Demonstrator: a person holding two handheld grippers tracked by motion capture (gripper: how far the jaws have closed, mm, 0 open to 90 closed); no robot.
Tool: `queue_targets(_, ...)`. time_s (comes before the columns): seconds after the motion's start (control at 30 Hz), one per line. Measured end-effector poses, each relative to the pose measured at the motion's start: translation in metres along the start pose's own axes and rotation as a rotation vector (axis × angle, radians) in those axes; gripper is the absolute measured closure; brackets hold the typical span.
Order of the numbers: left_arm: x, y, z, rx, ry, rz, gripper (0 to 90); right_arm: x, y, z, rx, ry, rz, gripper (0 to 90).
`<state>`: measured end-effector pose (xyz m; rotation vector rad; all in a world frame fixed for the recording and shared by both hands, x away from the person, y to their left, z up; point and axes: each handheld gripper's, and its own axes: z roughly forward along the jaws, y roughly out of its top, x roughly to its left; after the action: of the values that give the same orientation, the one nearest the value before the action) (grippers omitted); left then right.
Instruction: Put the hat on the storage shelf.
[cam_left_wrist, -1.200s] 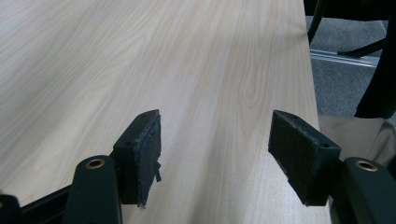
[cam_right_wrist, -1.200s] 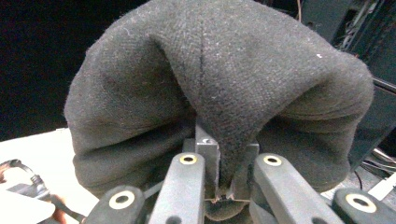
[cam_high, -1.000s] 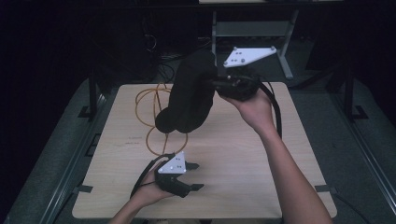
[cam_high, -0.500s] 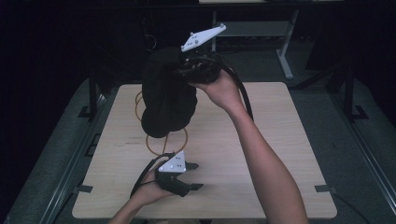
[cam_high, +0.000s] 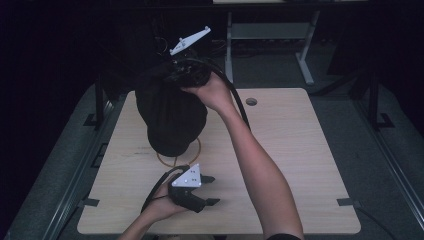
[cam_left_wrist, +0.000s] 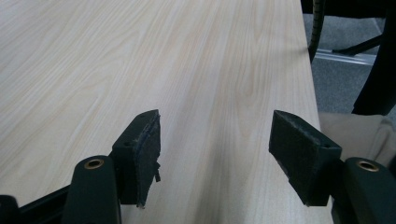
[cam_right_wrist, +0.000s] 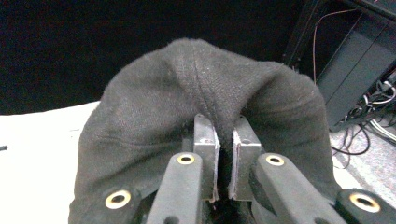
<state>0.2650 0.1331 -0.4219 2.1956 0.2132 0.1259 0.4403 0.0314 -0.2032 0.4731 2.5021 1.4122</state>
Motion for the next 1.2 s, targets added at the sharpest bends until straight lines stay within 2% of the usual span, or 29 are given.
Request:
queue_targets(0.1, -0.001, 0.000, 0.001, 0.009, 0.008, 0.009, 33.7, -0.002, -0.001, 0.012, -0.006, 0.010, 0.009, 83.8)
queue_targets(0.23, -0.001, -0.001, 0.001, 0.005, 0.004, 0.012, 33.8, -0.004, -0.003, 0.025, -0.025, 0.011, 0.046, 81.6)
queue_targets(0.33, -0.004, 0.000, 0.003, 0.010, -0.002, 0.016, 33.7, -0.005, -0.004, 0.034, -0.025, 0.006, 0.061, 75.7)
queue_targets(0.43, -0.007, 0.001, 0.005, 0.017, -0.006, 0.032, 33.7, -0.007, -0.007, 0.043, 0.005, 0.035, 0.102, 65.9)
queue_targets(0.53, -0.008, 0.002, 0.006, 0.016, -0.010, 0.036, 33.7, -0.006, -0.009, 0.049, 0.029, 0.025, 0.089, 56.3)
queue_targets(0.57, -0.008, 0.002, 0.006, 0.016, -0.012, 0.033, 33.7, -0.006, -0.009, 0.050, 0.042, 0.028, 0.102, 54.2)
queue_targets(0.63, -0.009, 0.002, 0.006, 0.017, -0.015, 0.032, 33.7, -0.005, -0.010, 0.052, 0.045, 0.040, 0.093, 51.4)
queue_targets(0.77, -0.009, 0.001, 0.006, 0.005, -0.021, 0.026, 33.5, -0.002, -0.009, 0.051, 0.054, 0.026, 0.091, 48.1)
queue_targets(0.87, -0.009, 0.001, 0.005, 0.004, -0.022, 0.030, 33.2, -0.003, -0.010, 0.047, 0.032, 0.013, 0.095, 44.0)
queue_targets(1.03, -0.008, 0.001, 0.005, -0.005, -0.019, 0.023, 32.7, -0.005, -0.014, 0.037, 0.007, 0.024, 0.107, 41.2)
queue_targets(1.2, -0.008, -0.001, 0.004, 0.000, -0.015, 0.021, 31.9, -0.006, -0.018, 0.028, 0.008, 0.034, 0.125, 38.0)
